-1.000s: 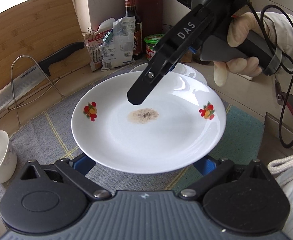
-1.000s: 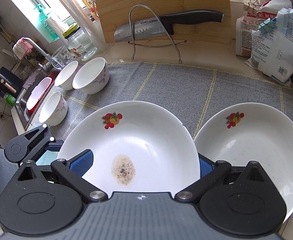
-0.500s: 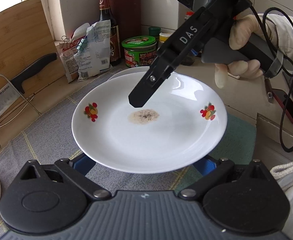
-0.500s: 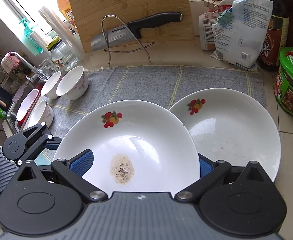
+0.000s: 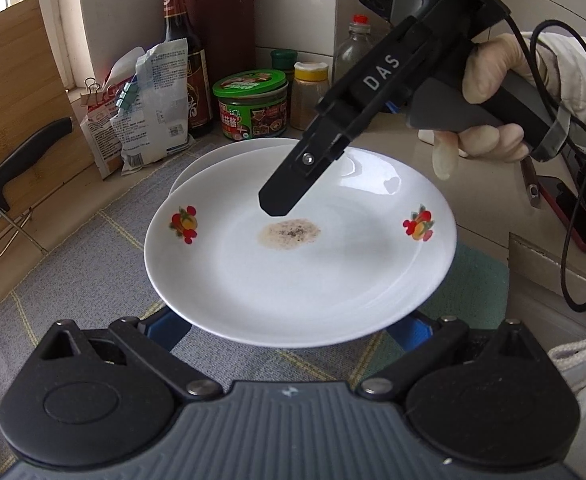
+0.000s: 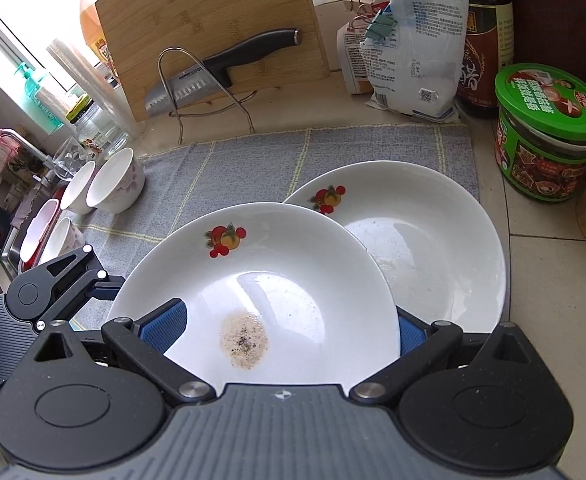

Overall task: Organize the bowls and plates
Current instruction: 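Carry the stained plate with the right tool to the stacked plates, then lower the stained plate onto the stacked plates with the right tool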

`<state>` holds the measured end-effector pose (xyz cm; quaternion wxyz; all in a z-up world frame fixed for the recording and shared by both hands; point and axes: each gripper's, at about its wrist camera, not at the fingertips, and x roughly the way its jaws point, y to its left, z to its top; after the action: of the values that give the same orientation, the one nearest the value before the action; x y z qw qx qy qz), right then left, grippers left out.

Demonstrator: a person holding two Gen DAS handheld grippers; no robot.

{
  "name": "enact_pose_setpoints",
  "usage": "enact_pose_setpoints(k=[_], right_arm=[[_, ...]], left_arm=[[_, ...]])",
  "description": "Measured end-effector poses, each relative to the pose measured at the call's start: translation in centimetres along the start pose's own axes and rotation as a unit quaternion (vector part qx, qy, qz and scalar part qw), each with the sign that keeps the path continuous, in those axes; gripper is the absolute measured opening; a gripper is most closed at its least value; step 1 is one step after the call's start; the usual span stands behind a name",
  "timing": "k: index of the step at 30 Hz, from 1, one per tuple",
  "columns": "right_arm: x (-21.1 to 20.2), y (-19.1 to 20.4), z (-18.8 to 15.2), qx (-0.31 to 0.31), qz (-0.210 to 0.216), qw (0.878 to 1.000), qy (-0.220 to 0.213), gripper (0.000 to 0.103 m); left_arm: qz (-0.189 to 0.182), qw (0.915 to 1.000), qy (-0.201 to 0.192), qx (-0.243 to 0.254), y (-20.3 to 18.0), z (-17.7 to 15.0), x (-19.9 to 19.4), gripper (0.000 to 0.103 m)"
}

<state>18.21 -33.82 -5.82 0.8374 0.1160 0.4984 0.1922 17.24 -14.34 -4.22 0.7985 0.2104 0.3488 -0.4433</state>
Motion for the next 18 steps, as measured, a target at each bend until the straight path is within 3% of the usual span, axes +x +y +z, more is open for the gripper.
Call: enact_pose_setpoints(k=[18], right_arm=[[0.4, -2.8, 0.2, 0.02, -0.002, 1.0, -0.001, 0.103]], left_arm=[[-0.004, 0.9999, 0.011, 0.012, 0.4, 1.1, 2.6, 0.102]])
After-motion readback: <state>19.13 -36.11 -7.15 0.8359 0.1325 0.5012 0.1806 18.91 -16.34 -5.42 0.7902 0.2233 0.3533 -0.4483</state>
